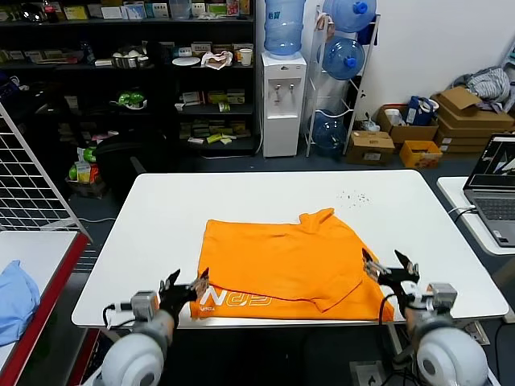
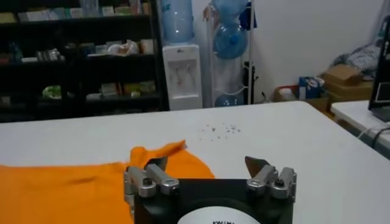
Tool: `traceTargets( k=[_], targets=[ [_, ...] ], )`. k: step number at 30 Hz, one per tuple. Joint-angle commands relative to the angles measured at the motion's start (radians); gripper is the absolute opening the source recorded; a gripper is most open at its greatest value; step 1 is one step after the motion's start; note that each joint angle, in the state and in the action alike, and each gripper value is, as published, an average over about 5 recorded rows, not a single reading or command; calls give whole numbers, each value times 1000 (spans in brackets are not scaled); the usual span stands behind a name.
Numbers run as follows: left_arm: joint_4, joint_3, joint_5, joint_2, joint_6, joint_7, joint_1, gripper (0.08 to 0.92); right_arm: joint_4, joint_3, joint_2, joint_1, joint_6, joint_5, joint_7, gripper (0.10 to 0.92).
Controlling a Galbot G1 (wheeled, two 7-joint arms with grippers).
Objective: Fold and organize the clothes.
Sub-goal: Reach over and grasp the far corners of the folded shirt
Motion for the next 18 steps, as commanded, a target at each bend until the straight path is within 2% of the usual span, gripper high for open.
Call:
traceTargets(
  k=[1, 6, 10, 18],
  targets=[
    [443, 171, -156, -54, 24, 96, -515, 839, -336, -200, -21, 473, -118, 123, 74, 913],
    [558, 224, -150, -81, 25, 149, -591, 916, -486, -264, 55, 579, -166, 129, 80, 921],
    [626, 255, -147, -94, 28, 181, -631, 921, -578, -291, 114, 636, -190, 122, 84, 921],
    [728, 283, -101, -124, 33, 238, -675, 921, -658, -343, 182, 689, -210, 92, 80, 921]
  ],
)
